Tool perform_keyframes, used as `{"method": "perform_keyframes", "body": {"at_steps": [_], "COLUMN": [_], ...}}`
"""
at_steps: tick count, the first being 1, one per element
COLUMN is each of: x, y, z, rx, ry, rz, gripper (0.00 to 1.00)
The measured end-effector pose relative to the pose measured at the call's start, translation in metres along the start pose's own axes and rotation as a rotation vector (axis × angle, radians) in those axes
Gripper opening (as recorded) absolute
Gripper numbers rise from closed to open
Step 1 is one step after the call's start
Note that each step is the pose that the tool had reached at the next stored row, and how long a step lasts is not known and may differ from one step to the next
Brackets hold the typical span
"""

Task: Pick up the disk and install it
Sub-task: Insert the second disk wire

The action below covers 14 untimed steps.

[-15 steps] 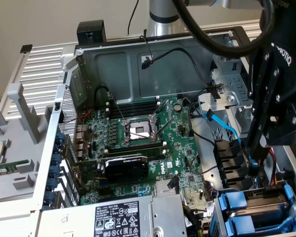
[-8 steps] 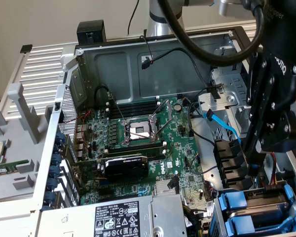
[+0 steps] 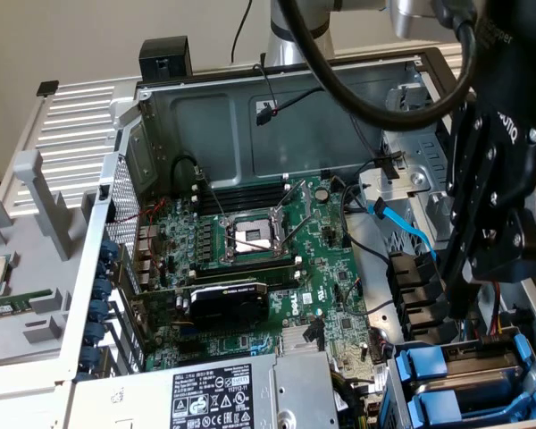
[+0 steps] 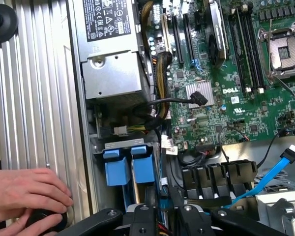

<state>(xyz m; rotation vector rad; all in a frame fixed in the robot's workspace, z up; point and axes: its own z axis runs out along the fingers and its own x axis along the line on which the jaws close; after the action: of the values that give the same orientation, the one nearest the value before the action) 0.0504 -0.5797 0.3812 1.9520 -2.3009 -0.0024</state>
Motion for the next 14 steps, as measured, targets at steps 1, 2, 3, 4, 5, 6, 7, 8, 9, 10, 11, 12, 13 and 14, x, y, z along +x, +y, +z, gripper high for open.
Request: {"method": "perform_keyframes", "body": {"at_steps": [1,2,3,4,5,6,7,8,9,10,11,12,13,14], "x": [0.0000,0.0000,0.0002,0.0003,0.0004,0.0005,0.0007,0.0010,0.0013,0.0015,0.0015,0.0015,0.0015,0.0016], "y": [0.0000,0.0000,-0.0001,-0.0001,-0.0001,-0.0001,-0.0001,-0.0002,-0.0002,-0.0003,-0.0003,-0.0003,-0.0003,-0.0003], "z": [0.0001,0.0002,0.0003,0.0003,0.0003,0.0002,0.0003,0.0003,0.0004,0.0004,0.0004,0.0005,0.0006,0.0006], "rx": [-0.0004,-0.0008,-0.0011,-0.0013,-0.0015,-0.0016,-0.0018,-0.0020,-0.0021,-0.0022,-0.0022,-0.0023,-0.0023,-0.0024], "ry": [-0.0003,-0.0003,-0.0006,-0.0006,-0.0005,-0.0003,-0.0004,-0.0004,-0.0007,-0.0007,-0.0008,-0.0008,-0.0009,-0.0008], "rz": [0.001,0.002,0.002,0.002,0.002,0.002,0.002,0.002,0.002,0.002,0.002,0.002,0.002,0.003], "gripper": [0.25,0.25,0.25,0.25,0.25,0.25,0.25,0.25,0.25,0.25,0.25,0.25,0.25,0.25]}}
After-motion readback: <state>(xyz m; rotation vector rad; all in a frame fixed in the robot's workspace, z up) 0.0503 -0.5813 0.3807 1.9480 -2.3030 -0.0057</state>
